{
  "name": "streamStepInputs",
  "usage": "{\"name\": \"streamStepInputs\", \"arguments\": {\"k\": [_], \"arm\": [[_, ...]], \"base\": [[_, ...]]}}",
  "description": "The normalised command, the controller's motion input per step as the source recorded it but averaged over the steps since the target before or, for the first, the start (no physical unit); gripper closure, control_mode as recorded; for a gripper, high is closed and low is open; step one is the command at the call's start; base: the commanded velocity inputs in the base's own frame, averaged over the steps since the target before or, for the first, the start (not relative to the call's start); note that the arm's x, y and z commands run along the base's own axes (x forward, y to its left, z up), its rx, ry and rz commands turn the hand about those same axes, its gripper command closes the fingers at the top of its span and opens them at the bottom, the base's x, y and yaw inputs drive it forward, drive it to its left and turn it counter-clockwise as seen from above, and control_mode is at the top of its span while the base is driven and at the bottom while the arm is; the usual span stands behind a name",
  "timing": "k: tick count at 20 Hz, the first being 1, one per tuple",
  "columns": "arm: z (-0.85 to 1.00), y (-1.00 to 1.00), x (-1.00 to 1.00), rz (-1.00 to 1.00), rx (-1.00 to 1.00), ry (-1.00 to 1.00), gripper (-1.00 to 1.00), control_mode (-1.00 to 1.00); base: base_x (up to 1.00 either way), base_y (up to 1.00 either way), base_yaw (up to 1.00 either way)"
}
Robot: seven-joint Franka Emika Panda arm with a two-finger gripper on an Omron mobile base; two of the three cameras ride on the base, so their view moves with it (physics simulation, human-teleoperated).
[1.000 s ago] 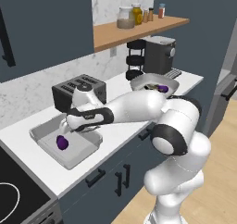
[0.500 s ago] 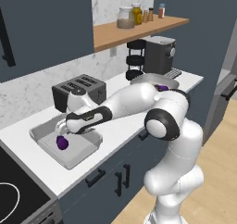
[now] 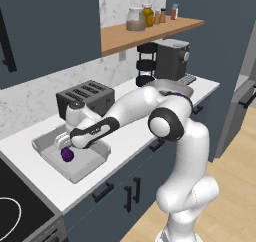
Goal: Place one eggplant and one fish in each tupperware on the nearby counter, to pack two identical lunches.
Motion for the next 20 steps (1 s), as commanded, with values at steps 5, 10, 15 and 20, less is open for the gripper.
{"name": "streamStepInputs", "arguments": {"k": [5, 10, 15, 20], "arm": [[0.0, 0.06, 0.24, -0.05, -0.01, 0.0, -1.0, -1.0], [0.0, 0.0, 0.17, -0.05, -0.01, 0.0, -1.0, -1.0], [0.12, -0.04, -0.3, -0.08, 0.0, 0.0, -1.0, -1.0], [0.12, -0.72, -1.0, -0.14, 0.04, -0.16, -1.0, -1.0]], "base": [[0.0, 0.0, 0.0], [0.0, 0.0, 0.0], [0.0, 0.0, 0.0], [0.0, 0.0, 0.0]]}}
